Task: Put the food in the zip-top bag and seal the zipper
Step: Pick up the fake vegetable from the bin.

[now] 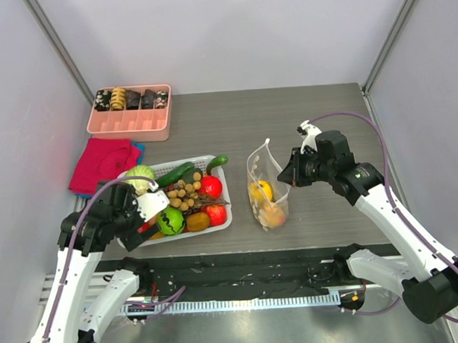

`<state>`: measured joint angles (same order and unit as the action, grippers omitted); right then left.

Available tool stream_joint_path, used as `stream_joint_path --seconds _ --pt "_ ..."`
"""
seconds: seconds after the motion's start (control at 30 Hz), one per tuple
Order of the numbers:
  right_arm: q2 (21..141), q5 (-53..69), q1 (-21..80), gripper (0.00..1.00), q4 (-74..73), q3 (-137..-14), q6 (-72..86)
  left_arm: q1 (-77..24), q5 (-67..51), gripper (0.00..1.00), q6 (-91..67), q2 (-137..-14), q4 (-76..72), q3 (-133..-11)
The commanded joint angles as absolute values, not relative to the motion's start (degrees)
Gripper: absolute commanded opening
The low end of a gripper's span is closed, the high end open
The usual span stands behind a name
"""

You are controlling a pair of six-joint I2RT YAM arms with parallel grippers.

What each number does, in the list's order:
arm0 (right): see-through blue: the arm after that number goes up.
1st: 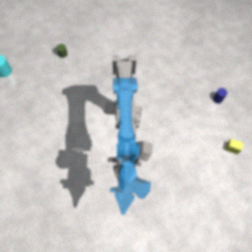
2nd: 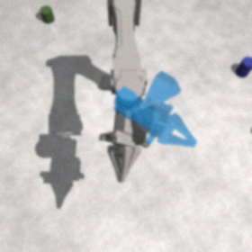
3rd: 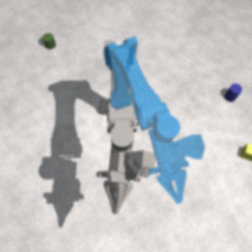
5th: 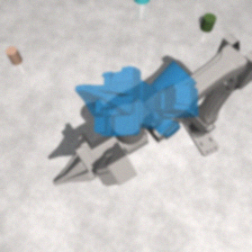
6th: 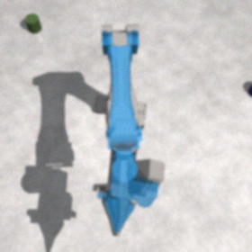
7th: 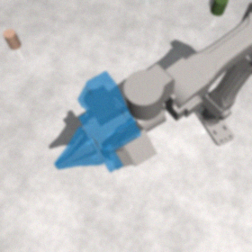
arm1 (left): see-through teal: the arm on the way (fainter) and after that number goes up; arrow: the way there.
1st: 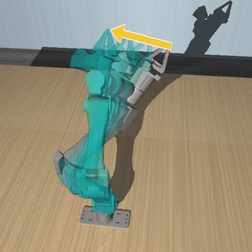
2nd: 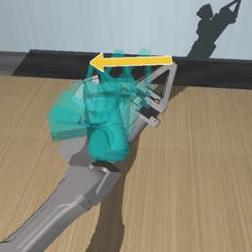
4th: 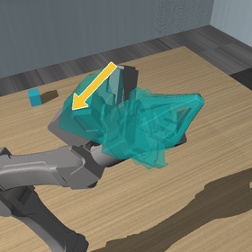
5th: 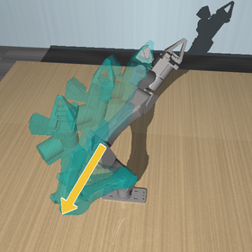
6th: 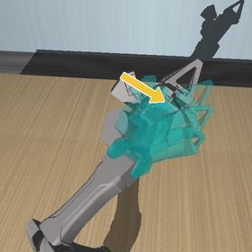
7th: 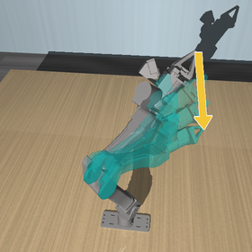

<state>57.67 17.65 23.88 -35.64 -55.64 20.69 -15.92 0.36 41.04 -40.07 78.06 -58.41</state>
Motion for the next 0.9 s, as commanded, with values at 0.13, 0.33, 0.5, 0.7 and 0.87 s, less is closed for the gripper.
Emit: stream_joint_path --seconds 0.13,0.33,0.5,0.7,0.87 --pt "56.07 16.26 23.91 0.01 -35.51 -57.39 19.43 -15.64 4.83 0.96 39.64 -44.72 95.36 -58.89" --pt "56.08 16.0 23.99 0.01 -35.51 -57.31 19.25 -15.64 4.66 0.96 39.64 -45.79 95.27 -58.89" --pt "56.07 15.82 23.99 0.01 -35.33 -56.69 19.16 -15.64 3.96 0.94 39.99 -44.92 95.27 -58.89" --pt "56.07 16.08 23.99 0.01 -35.25 -56.6 18.98 -15.65 -3.33 0.96 38.24 -41.31 95.19 -66.78" --pt "56.34 16.61 23.99 0.01 -35.07 -56.78 19.34 -15.64 -5.81 0.99 27.01 -43.24 93.17 -77.6"
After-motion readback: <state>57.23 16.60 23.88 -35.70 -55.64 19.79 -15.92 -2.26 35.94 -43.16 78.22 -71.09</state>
